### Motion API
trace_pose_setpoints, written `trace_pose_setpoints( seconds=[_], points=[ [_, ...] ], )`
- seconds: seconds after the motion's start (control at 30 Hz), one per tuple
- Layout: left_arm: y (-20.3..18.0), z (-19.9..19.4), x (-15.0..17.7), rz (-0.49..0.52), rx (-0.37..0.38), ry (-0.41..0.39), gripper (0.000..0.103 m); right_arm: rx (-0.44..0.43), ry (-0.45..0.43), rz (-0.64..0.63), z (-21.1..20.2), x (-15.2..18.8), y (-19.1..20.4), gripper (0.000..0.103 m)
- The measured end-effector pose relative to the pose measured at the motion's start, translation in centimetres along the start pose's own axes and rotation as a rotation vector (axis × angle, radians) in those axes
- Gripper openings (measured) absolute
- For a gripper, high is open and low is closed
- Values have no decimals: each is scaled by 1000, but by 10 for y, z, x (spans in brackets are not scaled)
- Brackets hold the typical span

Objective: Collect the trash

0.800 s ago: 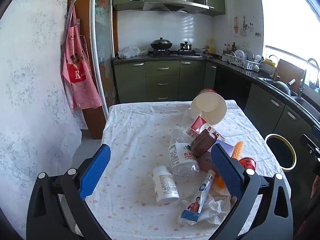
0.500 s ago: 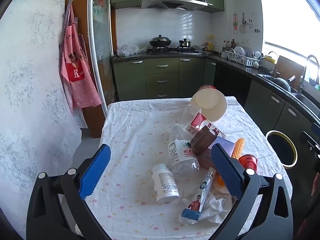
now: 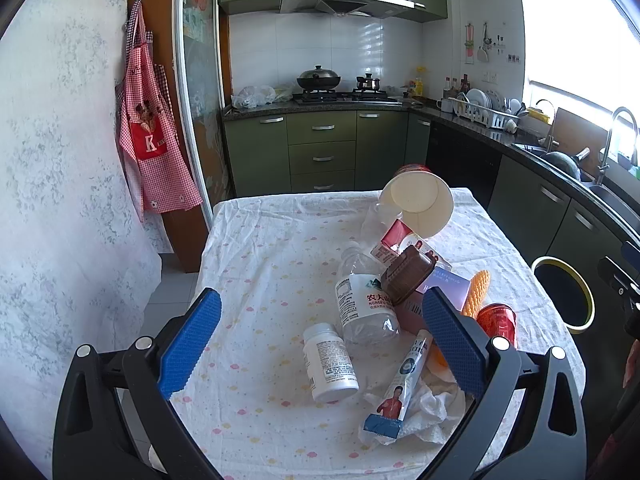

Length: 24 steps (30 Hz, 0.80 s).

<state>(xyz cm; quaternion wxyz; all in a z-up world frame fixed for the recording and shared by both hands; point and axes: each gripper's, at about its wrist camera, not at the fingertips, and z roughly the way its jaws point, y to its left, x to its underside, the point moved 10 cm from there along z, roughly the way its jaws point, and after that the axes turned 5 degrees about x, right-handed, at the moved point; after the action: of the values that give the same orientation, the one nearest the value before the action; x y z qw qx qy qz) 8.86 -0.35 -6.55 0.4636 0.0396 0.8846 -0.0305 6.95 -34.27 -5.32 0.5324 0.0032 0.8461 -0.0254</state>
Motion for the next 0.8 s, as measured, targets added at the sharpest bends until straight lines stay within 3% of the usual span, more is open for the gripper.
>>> trace_pose_setpoints(
  seconds=[0.8],
  points=[
    [-1,7,5,-2,3,17,99,-3,18,-3,8,6,4,97]
  ],
)
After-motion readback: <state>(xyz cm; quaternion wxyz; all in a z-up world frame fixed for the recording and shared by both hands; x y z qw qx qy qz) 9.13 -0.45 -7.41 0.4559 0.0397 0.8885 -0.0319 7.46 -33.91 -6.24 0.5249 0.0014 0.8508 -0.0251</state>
